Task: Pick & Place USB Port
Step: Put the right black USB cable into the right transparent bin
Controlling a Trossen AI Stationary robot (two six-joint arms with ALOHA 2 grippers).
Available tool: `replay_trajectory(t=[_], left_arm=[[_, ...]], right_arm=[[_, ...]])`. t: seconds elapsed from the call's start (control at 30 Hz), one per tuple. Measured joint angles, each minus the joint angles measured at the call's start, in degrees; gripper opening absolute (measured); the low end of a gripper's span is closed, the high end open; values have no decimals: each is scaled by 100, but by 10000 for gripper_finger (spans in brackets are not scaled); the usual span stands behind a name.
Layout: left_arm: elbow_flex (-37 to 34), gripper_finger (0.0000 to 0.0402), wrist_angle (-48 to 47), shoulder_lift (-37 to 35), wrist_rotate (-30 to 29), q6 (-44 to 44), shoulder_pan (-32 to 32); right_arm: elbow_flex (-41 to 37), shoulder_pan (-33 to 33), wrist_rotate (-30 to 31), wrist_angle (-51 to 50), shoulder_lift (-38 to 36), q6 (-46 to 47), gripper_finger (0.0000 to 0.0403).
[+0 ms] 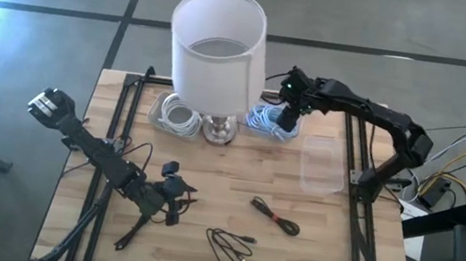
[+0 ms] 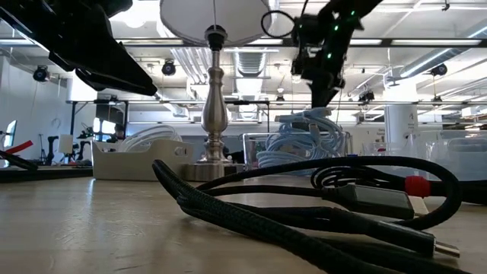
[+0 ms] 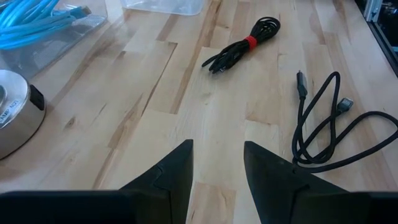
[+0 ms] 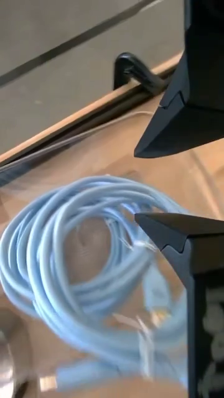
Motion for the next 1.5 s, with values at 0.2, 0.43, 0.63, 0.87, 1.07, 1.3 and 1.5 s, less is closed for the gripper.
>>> replay_trajectory(t=[0.2,0.43,0.63,0.87,1.07,1.3,1.5], left_arm=[[0,145,0,0,0,2,0],[0,145,0,0,0,2,0],[0,145,0,0,0,2,0],[0,145,0,0,0,44,0],[0,145,34,0,-372,123,15],[0,145,68,0,-481,114,115],[0,145,91,0,-481,114,189]], right_arm=[[-54,325,-3,-736,-608,697,148],[-508,1172,-454,-1462,-1337,2062,149],[-1157,2471,-722,-1424,-1834,2928,138],[-2099,4367,-759,449,-1876,4371,117],[-2507,5494,-768,2516,-1078,4416,109],[-1998,5852,-761,1635,254,4511,109],[-1312,5844,-525,716,1208,4632,109]])
